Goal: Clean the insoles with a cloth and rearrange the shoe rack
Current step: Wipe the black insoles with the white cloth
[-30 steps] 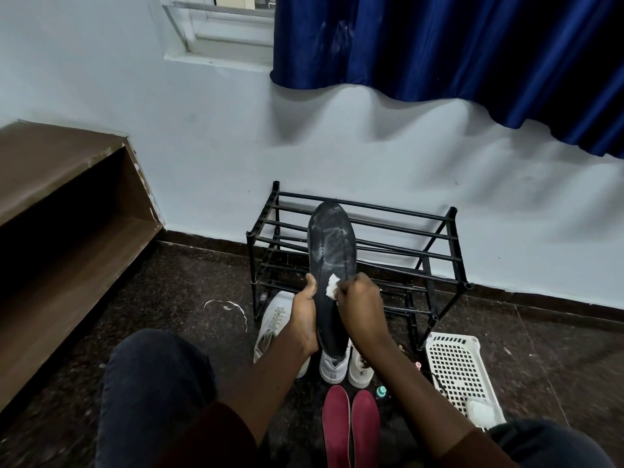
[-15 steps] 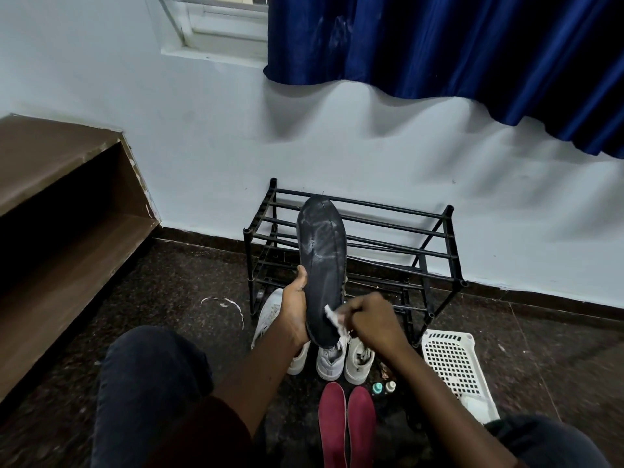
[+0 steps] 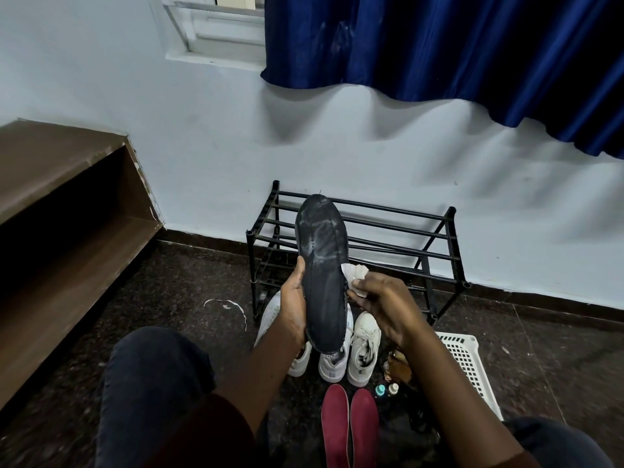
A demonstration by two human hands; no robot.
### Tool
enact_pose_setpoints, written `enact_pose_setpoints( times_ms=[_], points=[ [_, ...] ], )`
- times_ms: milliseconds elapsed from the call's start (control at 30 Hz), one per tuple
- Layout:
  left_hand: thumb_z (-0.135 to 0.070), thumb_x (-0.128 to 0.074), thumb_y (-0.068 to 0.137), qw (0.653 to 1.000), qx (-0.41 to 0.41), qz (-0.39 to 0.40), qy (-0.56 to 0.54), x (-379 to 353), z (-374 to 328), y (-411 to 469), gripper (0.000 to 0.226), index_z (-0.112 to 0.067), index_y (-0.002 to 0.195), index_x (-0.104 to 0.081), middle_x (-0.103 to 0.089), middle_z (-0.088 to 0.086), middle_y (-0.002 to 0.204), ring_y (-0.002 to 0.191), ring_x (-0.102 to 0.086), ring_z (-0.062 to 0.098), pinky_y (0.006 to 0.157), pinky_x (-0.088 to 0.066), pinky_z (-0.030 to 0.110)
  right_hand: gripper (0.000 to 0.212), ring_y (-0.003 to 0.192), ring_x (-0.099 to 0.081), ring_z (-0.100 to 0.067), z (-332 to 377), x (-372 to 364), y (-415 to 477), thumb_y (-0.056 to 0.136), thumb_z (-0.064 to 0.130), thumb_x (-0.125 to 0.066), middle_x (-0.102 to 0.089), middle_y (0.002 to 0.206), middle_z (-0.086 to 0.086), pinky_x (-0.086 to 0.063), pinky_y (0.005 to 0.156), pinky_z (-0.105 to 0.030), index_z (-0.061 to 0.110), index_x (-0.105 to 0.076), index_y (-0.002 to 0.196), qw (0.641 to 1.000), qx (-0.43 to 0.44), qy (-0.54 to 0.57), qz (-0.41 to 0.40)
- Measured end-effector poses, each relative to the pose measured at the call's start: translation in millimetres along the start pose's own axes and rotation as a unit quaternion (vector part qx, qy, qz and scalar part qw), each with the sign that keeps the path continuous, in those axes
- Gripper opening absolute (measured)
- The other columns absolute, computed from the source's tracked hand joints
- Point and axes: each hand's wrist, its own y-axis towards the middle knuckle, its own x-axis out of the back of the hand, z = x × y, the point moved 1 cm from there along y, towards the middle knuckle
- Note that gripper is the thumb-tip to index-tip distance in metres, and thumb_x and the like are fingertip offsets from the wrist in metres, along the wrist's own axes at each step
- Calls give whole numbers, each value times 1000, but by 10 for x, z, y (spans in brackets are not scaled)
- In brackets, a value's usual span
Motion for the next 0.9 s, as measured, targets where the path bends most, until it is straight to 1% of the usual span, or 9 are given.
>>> enact_pose_setpoints(
  times_ms=[67,200,300,433,500,600,700,767,900],
  points=[
    [-55,-42,90,1000,7,6,4,-12,10,-2,59,-3,109,-62,-64,16,95,81,-63,28,75,-51,34,13,73,-59,-16,-22,8,-16,87,-1,-56,-62,76,-11,-51,68,-23,0,-65,78,980,89,-178,-21],
    [-56,-34,93,999,25,20,-7,-54,63,-3,64,-4,106,-69,-69,17,99,86,-69,29,73,-58,34,15,83,-59,-19,-46,-78,-45,83,7,-65,-68,90,-5,-42,75,-26,8,-73,95,776,310,-540,-102],
    [-57,-29,95,999,39,36,-7,-84,108,-11,67,-8,96,-75,-70,14,100,88,-69,26,76,-57,33,10,81,-56,-31,-163,-163,-33,82,3,-63,-62,89,-12,-45,68,-32,3,-72,87,695,348,-625,-74],
    [-61,-33,91,999,41,12,-17,-65,70,8,72,-1,122,-59,-60,23,122,106,-60,32,92,-50,38,10,83,-59,-29,-271,-182,-96,79,0,-62,-62,89,-13,-40,66,-26,1,-71,83,718,289,-632,-22],
    [-62,-32,91,999,33,1,-30,-45,54,43,72,-2,123,-57,-62,23,118,106,-60,32,97,-45,40,7,83,-60,-27,-321,-174,-154,74,1,-65,-64,86,-12,-45,69,-29,0,-70,78,730,252,-634,20],
    [-62,-29,92,998,33,4,-45,-35,30,59,72,-2,118,-60,-64,22,115,105,-61,31,96,-46,42,8,83,-59,-16,-300,-142,-156,72,2,-71,-64,87,-8,-40,70,-13,0,-72,79,770,210,-601,32],
    [-67,-27,90,998,54,17,-23,-45,43,60,79,-5,103,-72,-67,19,111,99,-58,29,85,-47,38,6,86,-61,-26,-228,-142,-49,73,-4,-71,-59,86,-9,-52,80,-33,-3,-72,79,809,198,-553,-16],
    [-66,-24,91,998,52,22,-13,-61,31,54,80,-6,91,-77,-70,15,100,90,-53,26,76,-41,34,7,85,-61,-28,-183,-186,2,76,-4,-69,-57,88,-12,-53,78,-40,-5,-71,82,803,216,-554,-47],
    [-59,-32,93,998,45,25,-29,-46,55,56,67,-8,94,-76,-70,14,102,90,-67,28,79,-54,34,12,83,-58,-27,-70,-283,68,82,1,-64,-58,92,-15,-39,74,-21,-2,-71,91,753,296,-579,-98]
  ],
)
